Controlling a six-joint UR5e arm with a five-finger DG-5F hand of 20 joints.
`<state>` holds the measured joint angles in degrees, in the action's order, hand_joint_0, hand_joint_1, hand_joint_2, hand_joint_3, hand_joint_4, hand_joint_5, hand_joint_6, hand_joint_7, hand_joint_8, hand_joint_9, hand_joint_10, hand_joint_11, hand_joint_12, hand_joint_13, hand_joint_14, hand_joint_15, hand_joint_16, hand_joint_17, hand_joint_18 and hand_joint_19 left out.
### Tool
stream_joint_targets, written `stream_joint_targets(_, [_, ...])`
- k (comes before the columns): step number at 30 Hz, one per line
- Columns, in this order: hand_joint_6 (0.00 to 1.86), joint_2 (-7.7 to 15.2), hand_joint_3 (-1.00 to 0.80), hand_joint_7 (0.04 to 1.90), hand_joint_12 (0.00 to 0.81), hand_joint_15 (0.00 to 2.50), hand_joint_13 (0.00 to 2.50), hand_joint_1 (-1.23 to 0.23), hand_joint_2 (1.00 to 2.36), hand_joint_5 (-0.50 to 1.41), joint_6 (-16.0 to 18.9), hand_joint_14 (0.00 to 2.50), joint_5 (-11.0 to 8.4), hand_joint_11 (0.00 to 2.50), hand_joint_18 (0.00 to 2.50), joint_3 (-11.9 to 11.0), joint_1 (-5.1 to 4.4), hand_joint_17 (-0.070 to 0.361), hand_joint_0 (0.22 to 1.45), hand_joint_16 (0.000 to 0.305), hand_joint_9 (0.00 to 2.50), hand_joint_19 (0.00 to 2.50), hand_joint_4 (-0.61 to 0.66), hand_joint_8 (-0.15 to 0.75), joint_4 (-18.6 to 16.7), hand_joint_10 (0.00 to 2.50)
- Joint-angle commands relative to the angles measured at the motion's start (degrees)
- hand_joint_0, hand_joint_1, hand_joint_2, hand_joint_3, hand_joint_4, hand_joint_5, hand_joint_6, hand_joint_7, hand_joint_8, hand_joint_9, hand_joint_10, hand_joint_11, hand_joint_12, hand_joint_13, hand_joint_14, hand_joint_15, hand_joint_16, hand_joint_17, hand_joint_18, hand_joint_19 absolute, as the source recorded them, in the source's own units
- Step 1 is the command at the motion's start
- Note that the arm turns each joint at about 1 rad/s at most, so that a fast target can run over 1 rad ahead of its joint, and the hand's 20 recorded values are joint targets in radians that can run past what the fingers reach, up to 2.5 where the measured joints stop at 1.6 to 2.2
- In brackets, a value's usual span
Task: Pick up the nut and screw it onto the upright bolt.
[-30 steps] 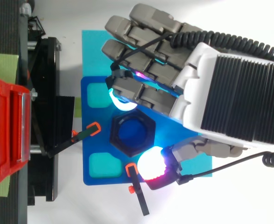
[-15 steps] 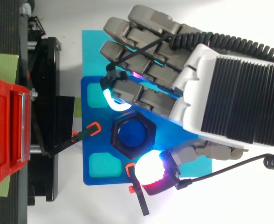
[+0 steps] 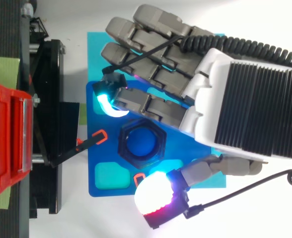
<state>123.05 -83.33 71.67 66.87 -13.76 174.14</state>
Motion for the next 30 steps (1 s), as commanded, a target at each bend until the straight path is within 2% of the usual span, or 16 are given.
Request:
stream_joint_targets(1, [0.50, -0.01, -0.50, 0.64, 0.474, 0.00, 0.00, -0.10, 1.00, -0.25, -0.34, 0.00, 0.31, 0.00, 0.00, -0.33, -0.04, 0.156, 0.39, 0.069, 0.16, 0.00, 0.21, 0.309, -0.20, 0.00])
stream_joint_targets(11, [0.50, 0.08, -0.50, 0.72, 0.440, 0.00, 0.00, -0.02, 1.00, -0.21, -0.34, 0.00, 0.67, 0.00, 0.00, -0.33, -0.83, 0.143, 0.44, 0.064, 0.17, 0.00, 0.17, 0.284, -1.26, 0.00])
stream_joint_targets(24, [0.50, -0.01, -0.50, 0.92, 0.417, 0.00, 0.09, -0.11, 1.00, -0.15, -0.17, 0.00, 1.19, 0.00, 0.00, -0.33, -1.45, 0.131, 0.48, 0.058, 0.32, 0.00, 0.26, 0.298, -1.26, 0.00])
stream_joint_targets(30, [0.50, 0.08, -0.50, 1.04, 0.415, 0.00, 0.12, -0.15, 1.00, -0.13, -0.08, 0.00, 1.37, 0.00, 0.00, -0.33, -1.36, 0.127, 0.48, 0.057, 0.37, 0.00, 0.30, 0.308, -0.99, 0.00])
